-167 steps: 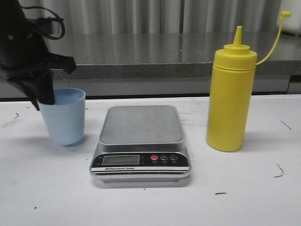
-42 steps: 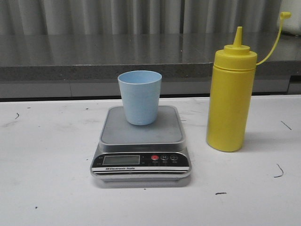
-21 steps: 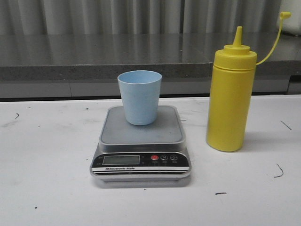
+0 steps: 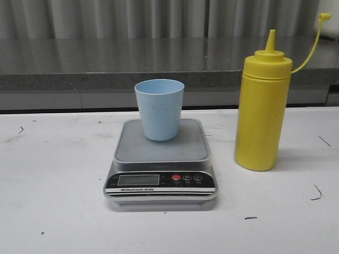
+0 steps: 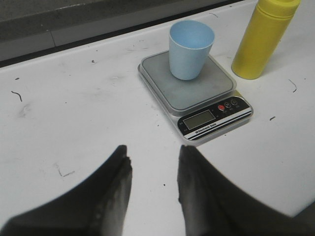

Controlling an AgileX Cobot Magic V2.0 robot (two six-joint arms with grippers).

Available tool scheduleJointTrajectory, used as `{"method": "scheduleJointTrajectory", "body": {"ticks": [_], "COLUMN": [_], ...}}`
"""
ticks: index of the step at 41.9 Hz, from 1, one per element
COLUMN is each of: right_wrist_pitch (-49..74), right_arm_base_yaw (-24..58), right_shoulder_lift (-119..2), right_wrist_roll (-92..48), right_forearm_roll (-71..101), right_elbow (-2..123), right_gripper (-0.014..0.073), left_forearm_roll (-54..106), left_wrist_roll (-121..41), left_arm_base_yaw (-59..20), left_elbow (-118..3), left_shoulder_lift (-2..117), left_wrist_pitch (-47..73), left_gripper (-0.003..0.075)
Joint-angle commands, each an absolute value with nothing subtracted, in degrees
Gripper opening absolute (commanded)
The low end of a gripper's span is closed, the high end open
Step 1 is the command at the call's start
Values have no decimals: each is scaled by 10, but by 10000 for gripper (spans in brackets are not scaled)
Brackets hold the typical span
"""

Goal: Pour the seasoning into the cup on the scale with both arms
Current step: 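Reach the right gripper to the yellow squeeze bottle and grasp it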

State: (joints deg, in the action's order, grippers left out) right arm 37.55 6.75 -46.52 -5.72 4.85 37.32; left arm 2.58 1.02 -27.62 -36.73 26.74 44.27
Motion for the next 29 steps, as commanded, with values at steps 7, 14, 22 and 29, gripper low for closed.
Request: {"method": "scheduleJointTrajectory", "body": {"ticks": [7,14,22,29], "right_wrist_pitch": [349,279,144,-23], "right_arm_base_yaw": [126,137,185,203], "right_shoulder_lift": [-524,-558,-610,-664], "right_wrist_roll": [-96,-110,-132,-131], "right_forearm_roll": [55,135,140,153], "right_elbow": [441,419,356,289], "right_gripper": [645,645,645,645], "left_forearm_roll": [29,29,29,29], "left_wrist_roll": [14,14,14,14], "left_arm_base_yaw": [-277,-277,-277,-277], "left_elbow": [-382,-382,-382,-382], "left_shoulder_lift": [269,269,269,269], "left_wrist_pitch": [401,401,401,401], "left_gripper": [164,130,112,112]}}
